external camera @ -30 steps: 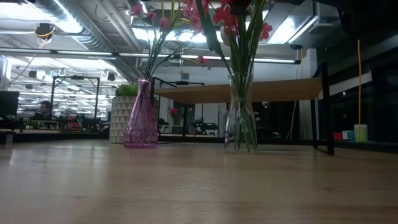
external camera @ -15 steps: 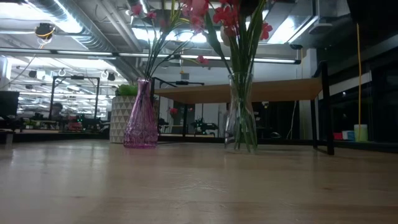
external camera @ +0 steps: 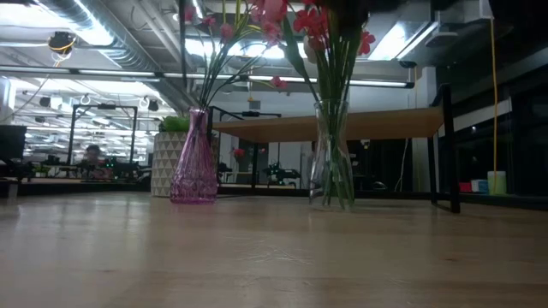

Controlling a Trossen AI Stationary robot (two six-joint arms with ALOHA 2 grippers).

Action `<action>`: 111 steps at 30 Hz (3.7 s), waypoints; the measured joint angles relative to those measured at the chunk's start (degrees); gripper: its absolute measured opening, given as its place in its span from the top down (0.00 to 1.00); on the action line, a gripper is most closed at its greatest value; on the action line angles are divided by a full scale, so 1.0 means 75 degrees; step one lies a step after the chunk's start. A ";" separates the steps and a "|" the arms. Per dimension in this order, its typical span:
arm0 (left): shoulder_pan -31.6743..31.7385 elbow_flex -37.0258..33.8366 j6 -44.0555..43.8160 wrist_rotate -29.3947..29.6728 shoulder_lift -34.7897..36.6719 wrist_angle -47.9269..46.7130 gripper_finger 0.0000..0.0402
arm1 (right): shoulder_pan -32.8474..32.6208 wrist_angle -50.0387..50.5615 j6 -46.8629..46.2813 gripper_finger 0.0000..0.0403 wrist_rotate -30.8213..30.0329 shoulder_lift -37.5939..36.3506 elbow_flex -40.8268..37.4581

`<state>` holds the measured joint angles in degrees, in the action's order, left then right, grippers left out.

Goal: Pick and place flowers into a vace then onto a shelf
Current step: Put the purple flowers into the pink vase

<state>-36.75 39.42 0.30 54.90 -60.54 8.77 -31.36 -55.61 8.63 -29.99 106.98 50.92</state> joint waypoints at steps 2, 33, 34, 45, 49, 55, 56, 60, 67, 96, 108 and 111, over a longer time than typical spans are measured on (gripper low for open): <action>0.0000 0.0000 -0.0147 0.0281 0.0194 -0.0269 0.98 | -0.0057 0.0448 -0.0408 0.97 -0.0002 0.0001 0.0000; 0.2053 -0.0723 0.0115 0.0122 0.1207 0.0638 0.98 | -0.0800 0.2782 -0.2347 1.00 -0.0001 0.0006 -0.0003; 0.2095 -0.0723 0.0097 0.0061 0.1201 0.0631 0.98 | -0.0800 0.2787 -0.2336 1.00 -0.0001 0.0006 -0.0003; 0.2329 -0.0723 -0.0029 -0.0085 0.1175 0.0410 0.98 | -0.0800 0.2844 -0.2333 1.00 -0.0001 0.0006 -0.0003; 0.2329 -0.0723 -0.0218 -0.0062 0.1175 0.0109 0.98 | -0.0800 0.2844 -0.2342 0.99 -0.0004 0.0006 -0.0003; 0.2331 -0.0723 -0.0583 0.0298 0.1175 -0.0299 0.98 | -0.0800 0.2844 -0.2345 1.00 -0.0004 0.0006 -0.0003; 0.2331 -0.0723 -0.0633 0.0325 0.1175 -0.0352 0.98 | -0.0800 0.2841 -0.2348 0.99 -0.0004 0.0006 -0.0003; 0.2331 -0.0723 -0.0752 0.0324 0.1175 -0.0430 0.98 | -0.0800 0.2841 -0.2348 0.99 -0.0004 0.0006 -0.0003; 0.2331 -0.0723 -0.0839 0.0349 0.1131 -0.0445 0.98 | -0.0800 0.2838 -0.2350 0.99 -0.0004 0.0006 -0.0003; 0.2444 -0.1948 -0.1610 0.0623 0.0220 0.1027 0.98 | -0.0890 0.2835 -0.2528 0.99 0.0002 0.0006 -0.0003; 0.2944 -0.3461 -0.1045 -0.0492 0.0379 0.3777 0.98 | -0.0864 0.2832 -0.2499 0.99 -0.0001 0.0006 -0.0003; 0.2973 -0.3462 -0.1062 -0.0488 0.0379 0.3772 0.98 | -0.0833 0.2832 -0.2496 0.99 -0.0001 0.0006 -0.0003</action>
<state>-14.46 13.45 -7.66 51.24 -57.69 37.06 -37.61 -34.37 -10.09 -30.00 107.02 50.89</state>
